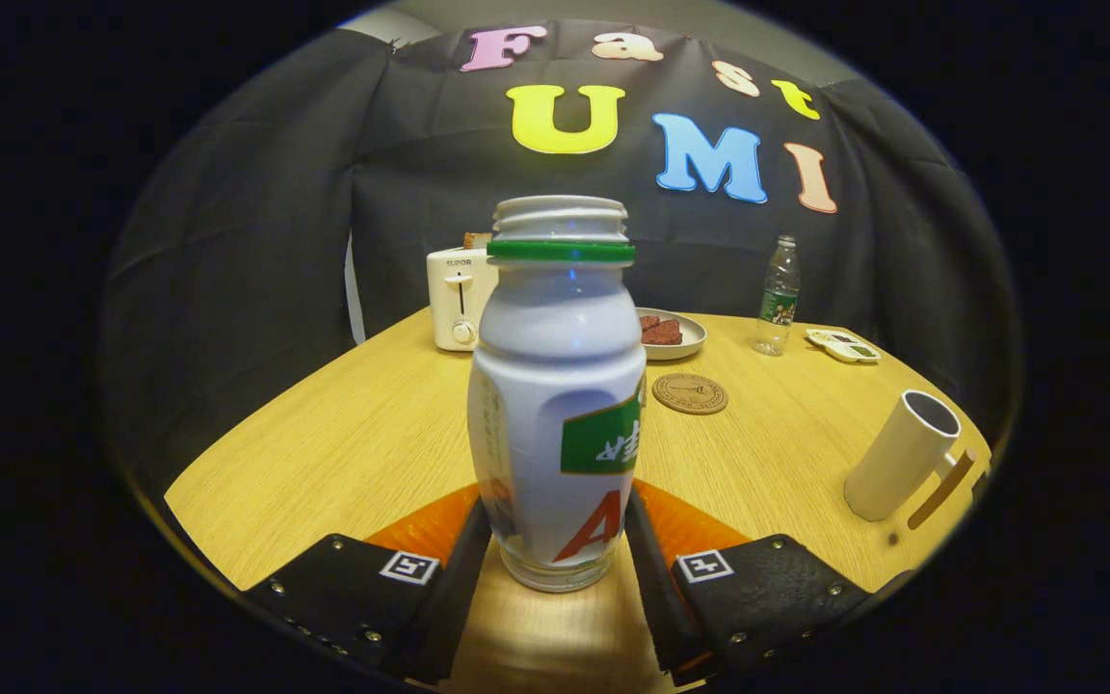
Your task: Take the bottle from table, then pour the juice into the cup, finally place the bottle on the coaster
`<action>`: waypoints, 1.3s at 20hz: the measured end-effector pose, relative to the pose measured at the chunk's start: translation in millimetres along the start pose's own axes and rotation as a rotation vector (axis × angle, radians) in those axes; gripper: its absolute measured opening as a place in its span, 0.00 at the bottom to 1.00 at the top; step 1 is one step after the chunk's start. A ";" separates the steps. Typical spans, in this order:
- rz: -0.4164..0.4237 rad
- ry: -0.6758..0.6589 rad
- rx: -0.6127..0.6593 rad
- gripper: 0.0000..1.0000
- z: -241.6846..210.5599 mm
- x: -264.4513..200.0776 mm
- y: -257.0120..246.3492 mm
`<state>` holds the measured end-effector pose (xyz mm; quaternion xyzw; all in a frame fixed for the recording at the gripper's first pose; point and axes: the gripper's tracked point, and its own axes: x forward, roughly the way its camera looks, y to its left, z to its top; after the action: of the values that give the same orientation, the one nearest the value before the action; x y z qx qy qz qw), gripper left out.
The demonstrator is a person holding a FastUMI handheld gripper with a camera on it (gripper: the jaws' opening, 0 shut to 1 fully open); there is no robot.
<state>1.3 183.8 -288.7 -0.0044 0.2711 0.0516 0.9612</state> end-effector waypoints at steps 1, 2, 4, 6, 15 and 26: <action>-0.003 0.000 0.006 0.72 2.1 -1.8 -2.1; -0.005 -0.007 0.020 0.72 6.3 -2.3 -2.6; -0.015 -0.024 0.045 0.69 15.9 -7.5 -8.1; -0.022 -0.038 0.087 0.69 25.5 -8.8 -14.8; -0.015 -0.035 0.299 0.69 34.2 -13.2 -44.0; -0.017 -0.028 0.517 0.69 35.3 -17.5 -83.1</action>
<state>13.3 100.7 -251.2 0.2398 0.2620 -0.0273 0.9344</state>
